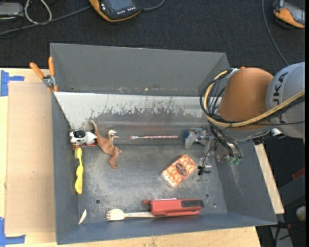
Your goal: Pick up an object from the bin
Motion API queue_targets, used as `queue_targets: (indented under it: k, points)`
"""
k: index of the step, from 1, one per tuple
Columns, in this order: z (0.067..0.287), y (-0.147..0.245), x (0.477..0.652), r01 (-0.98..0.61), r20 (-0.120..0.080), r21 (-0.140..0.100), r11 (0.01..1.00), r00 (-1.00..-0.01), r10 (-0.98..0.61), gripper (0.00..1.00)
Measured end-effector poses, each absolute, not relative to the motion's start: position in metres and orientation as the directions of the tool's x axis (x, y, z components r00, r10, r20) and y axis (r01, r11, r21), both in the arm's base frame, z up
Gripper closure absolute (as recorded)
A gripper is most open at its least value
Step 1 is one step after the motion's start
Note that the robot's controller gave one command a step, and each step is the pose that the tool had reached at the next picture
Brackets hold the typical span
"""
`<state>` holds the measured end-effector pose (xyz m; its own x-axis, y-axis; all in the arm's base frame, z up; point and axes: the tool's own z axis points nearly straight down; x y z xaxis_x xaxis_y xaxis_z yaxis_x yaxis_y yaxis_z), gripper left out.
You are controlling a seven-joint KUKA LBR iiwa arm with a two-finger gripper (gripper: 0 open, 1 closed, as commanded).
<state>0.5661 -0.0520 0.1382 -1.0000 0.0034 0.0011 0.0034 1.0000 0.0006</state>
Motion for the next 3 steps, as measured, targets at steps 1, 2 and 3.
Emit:
queue_targets:
  k: [1, 2, 3]
  points:
    - [0.104, -0.054, 0.569, -0.15, -0.005, 0.0, 0.989, -0.989, -0.15, 0.0]
    - [0.078, -0.053, 0.559, -0.135, 0.005, 0.003, 0.991, -0.991, -0.135, 0.0]
    - [0.07, -0.031, 0.545, -0.137, 0.003, 0.002, 0.991, -0.991, -0.137, 1.0]
